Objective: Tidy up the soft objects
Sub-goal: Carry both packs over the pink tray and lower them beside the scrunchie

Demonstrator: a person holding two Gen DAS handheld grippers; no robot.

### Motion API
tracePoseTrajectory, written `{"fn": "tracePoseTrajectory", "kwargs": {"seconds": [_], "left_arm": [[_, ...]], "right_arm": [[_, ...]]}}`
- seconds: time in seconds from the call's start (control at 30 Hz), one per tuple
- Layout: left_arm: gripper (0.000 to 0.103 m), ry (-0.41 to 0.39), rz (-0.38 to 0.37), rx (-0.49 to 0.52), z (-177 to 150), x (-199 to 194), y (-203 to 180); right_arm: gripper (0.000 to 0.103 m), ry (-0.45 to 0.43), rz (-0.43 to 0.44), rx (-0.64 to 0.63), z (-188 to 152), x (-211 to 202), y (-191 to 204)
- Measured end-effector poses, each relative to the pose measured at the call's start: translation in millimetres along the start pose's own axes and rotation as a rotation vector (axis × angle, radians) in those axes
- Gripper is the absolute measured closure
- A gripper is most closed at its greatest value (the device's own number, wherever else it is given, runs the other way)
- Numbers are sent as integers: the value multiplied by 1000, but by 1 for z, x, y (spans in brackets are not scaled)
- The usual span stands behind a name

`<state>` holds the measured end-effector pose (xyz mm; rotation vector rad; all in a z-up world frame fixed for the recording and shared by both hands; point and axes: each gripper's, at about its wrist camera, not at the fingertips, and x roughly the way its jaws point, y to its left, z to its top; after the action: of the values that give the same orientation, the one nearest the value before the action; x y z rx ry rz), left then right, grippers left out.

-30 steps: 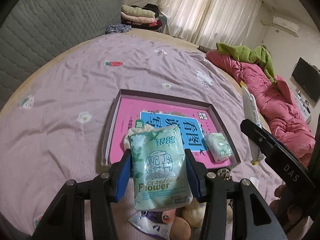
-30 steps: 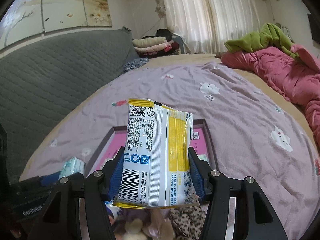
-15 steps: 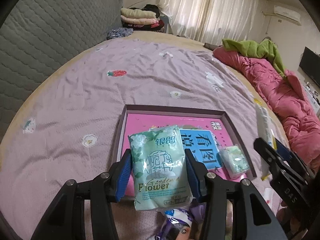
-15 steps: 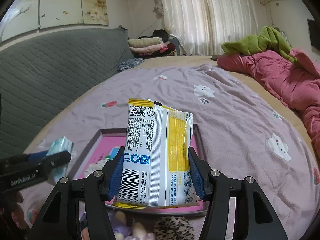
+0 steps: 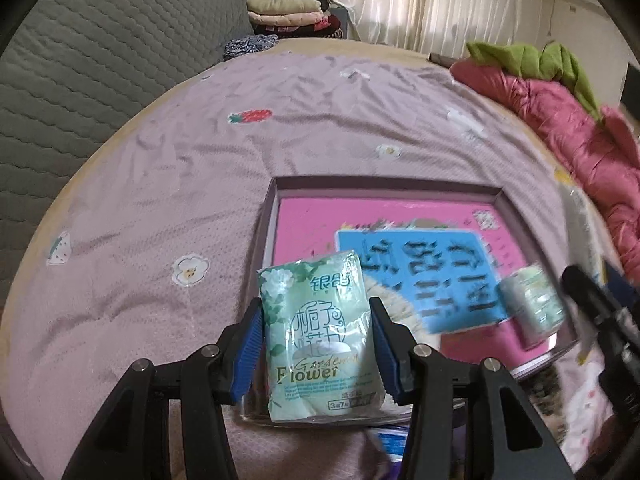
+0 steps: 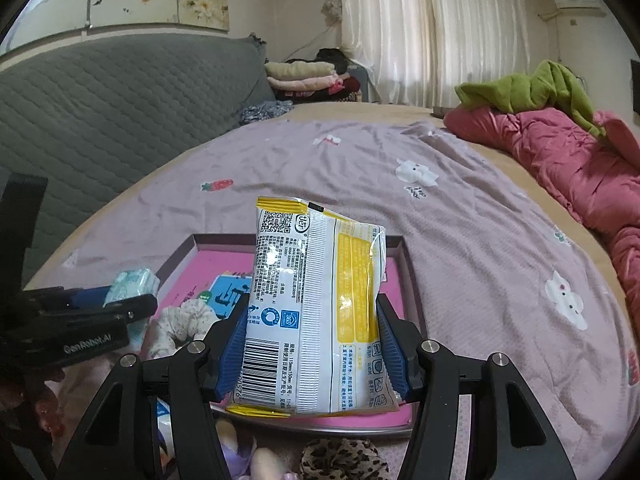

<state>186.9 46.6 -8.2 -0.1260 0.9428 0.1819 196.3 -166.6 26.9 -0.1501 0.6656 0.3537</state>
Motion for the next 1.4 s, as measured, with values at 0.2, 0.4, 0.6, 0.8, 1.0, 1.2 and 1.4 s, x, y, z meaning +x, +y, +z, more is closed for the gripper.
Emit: {"fn": "tracePoseTrajectory", "kwargs": {"seconds": [0.2, 0.4, 0.6, 0.8, 1.0, 1.2, 1.4], "left_arm": [[52, 25, -4, -2, -9, 14, 2], [52, 32, -14, -9, -14, 21, 2], [52, 36, -13, 12, -16, 23, 0], [52, 45, -22, 3, -18, 28, 1], [52, 47, -29, -3, -17, 29, 3], [52, 52, -36, -15, -17, 30, 5], [52, 57, -42, -20, -17, 31, 6]], "right_arm": [[43, 34, -2, -16, -9, 14, 2], [43, 60, -24, -53, -17, 25, 9], [43, 94, -68, -107, -24, 37, 16], [43, 136, -93, -145, -33, 49, 21], [41, 161, -103, -133, -35, 57, 18], [40, 190, -105, -115, -37, 63, 15], [38, 212, -112, -115, -38, 65, 15]]}}
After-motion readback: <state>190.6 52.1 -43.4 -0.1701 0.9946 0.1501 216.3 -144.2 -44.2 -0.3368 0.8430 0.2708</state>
